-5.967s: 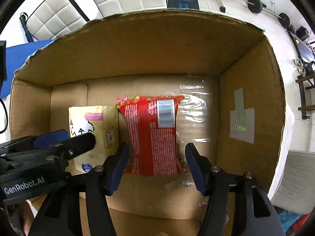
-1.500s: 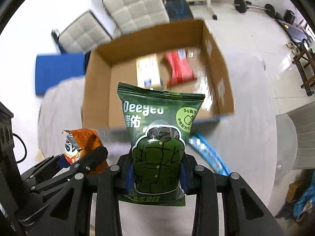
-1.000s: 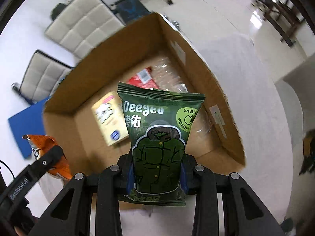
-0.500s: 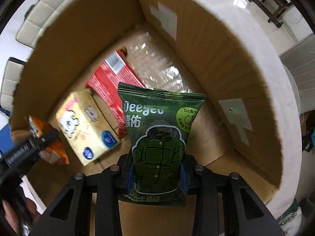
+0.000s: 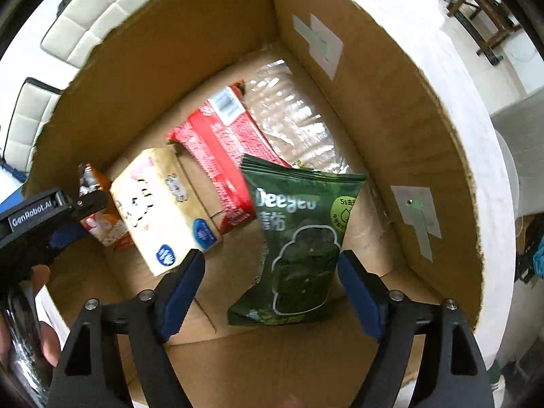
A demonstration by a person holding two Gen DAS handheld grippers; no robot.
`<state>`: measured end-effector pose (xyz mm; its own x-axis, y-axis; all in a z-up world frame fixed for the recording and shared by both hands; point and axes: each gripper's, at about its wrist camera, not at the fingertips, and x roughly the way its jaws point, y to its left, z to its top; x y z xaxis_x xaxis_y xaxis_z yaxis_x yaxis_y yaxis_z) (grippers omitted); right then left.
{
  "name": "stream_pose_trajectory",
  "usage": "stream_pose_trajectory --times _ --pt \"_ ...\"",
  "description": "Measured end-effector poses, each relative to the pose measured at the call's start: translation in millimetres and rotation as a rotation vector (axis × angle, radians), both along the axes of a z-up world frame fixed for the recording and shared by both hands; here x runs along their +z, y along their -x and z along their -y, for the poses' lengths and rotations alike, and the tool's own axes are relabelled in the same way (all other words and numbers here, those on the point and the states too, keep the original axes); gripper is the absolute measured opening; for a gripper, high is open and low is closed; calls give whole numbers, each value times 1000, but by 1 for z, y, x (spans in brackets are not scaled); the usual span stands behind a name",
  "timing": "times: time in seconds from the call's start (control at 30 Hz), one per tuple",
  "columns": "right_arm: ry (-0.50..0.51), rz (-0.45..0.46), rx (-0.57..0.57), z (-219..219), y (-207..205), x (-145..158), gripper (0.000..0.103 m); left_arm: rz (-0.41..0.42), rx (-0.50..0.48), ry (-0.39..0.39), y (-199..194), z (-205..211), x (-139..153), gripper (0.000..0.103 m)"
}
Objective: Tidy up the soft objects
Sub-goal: 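Lower both held bags into the box and open both tools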
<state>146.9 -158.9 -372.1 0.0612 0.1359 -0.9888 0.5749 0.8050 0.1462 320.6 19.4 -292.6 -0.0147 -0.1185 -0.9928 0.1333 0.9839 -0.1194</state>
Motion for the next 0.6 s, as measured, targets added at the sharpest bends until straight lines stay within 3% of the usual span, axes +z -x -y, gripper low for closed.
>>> stream_pose_trajectory --times 0.07,0.13,0.2,0.23,0.4,0.6 --pt "6 10 28 -4 -4 3 84 22 -6 4 6 -2 10 50" --pt "8 25 50 -6 -6 7 95 41 -13 14 16 -4 21 57" --pt "16 43 72 -7 -6 14 101 50 -19 21 26 -7 29 89" --pt "24 49 81 -3 -8 16 103 58 -24 26 35 -9 33 93" --pt "95 74 173 0 4 39 103 77 -19 51 67 -16 47 93" --pt "190 106 321 -11 23 66 103 165 19 52 106 -29 76 93"
